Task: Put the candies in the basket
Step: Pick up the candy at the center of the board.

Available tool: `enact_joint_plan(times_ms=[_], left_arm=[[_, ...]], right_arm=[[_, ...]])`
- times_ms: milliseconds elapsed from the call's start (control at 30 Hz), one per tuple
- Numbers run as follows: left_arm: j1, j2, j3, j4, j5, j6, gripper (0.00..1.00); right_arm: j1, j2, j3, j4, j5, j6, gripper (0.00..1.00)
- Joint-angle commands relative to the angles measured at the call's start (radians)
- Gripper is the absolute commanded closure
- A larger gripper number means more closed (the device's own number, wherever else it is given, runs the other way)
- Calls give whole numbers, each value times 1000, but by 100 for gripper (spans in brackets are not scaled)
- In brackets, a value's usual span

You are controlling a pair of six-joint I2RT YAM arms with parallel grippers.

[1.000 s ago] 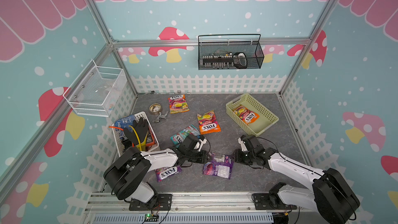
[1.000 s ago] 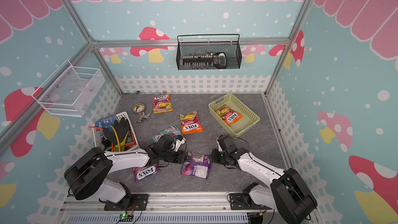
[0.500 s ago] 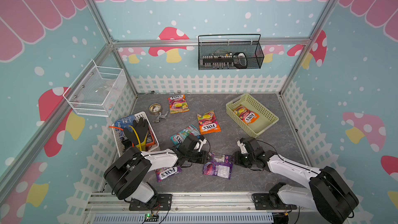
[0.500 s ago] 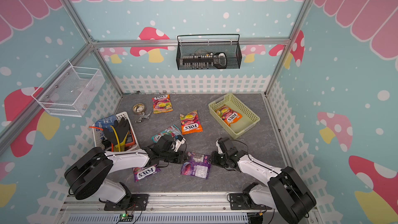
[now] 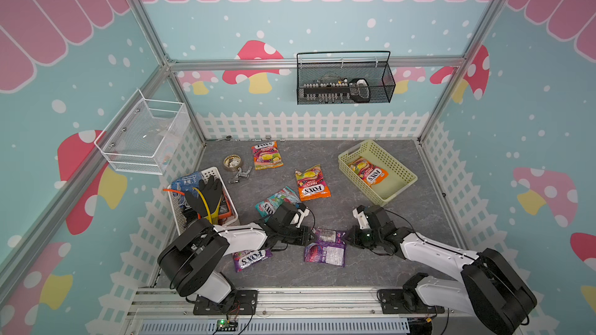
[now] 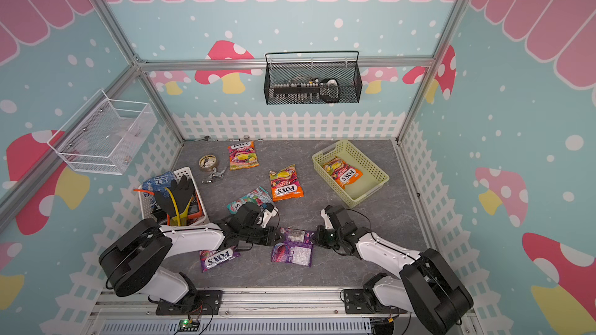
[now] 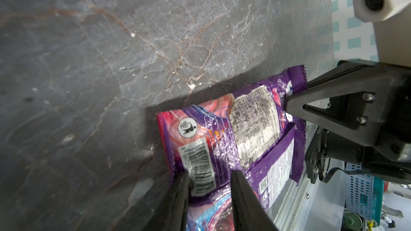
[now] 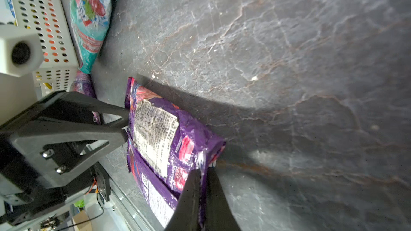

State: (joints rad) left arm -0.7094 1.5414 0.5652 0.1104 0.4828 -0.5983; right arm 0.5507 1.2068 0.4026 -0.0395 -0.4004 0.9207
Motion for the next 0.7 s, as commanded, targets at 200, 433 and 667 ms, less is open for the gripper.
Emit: enact_joint_plan(times_ms=[200,433,667], left_arm=[[-6,-25,-3,-7,-18,8,59],[3,-119,57,-81,-62,17,38],[58,-288,135,-204,-110,40,23]], right_arm=[[2,-97,54,-22,63,-121,100],[4,-135,228,-145,183,-325,100],[5,-92,455,-288,339,-555,100]])
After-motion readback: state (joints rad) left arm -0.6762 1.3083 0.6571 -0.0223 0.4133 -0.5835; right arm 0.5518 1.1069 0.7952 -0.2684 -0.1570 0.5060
